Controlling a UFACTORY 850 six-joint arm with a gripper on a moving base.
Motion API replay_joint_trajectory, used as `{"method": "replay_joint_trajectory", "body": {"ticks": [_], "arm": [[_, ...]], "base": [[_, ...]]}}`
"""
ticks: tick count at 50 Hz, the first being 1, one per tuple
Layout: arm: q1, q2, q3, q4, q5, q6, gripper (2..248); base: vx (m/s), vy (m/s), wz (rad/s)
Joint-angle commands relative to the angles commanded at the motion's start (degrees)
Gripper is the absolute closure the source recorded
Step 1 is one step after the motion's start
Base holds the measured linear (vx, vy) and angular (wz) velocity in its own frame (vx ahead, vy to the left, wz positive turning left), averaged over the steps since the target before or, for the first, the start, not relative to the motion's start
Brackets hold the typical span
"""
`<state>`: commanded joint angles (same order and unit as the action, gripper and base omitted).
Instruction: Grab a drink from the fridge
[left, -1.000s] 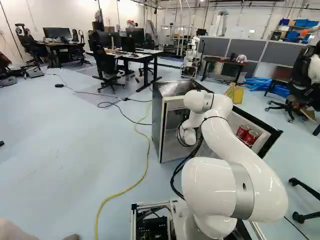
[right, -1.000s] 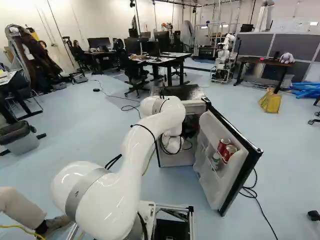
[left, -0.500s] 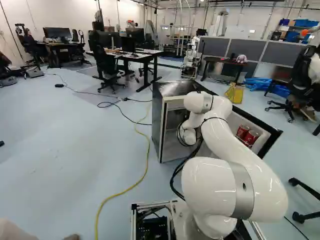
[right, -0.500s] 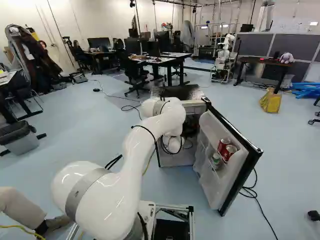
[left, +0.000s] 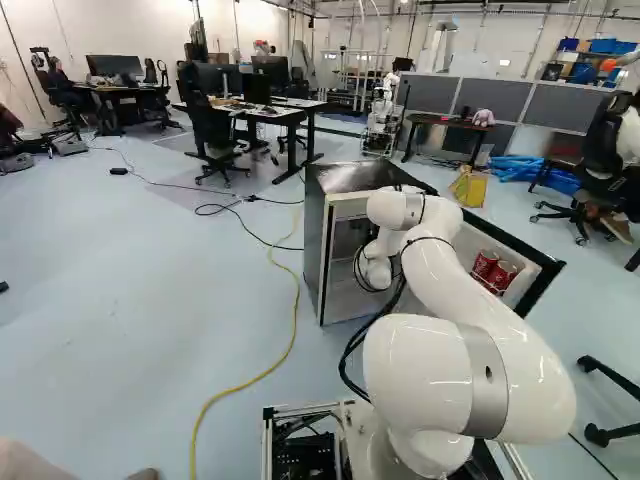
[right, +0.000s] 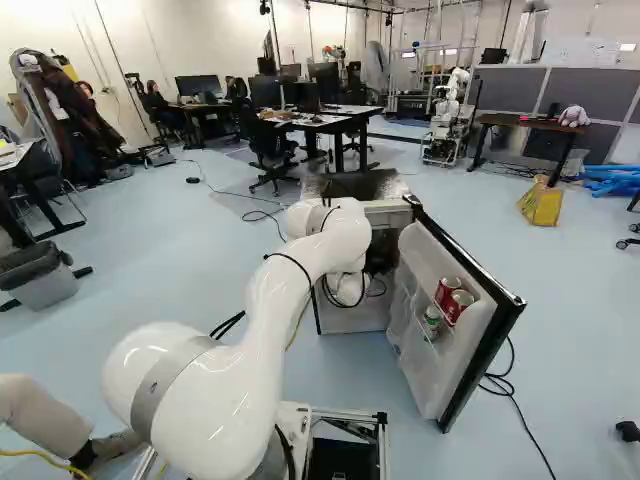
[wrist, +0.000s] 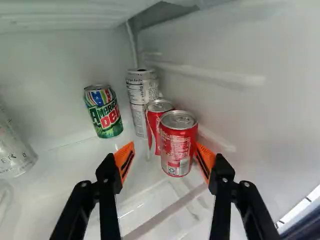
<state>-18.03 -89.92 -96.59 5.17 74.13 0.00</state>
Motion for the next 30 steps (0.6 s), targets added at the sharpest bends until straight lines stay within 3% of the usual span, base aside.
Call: {"method": "replay_joint_trajectory", "body": {"ticks": [30], "arm": [[0.3, -2.15, -3.84, 0.0, 0.0, 0.0, 73]], "base": [[0.0, 0.0, 0.0]]}}
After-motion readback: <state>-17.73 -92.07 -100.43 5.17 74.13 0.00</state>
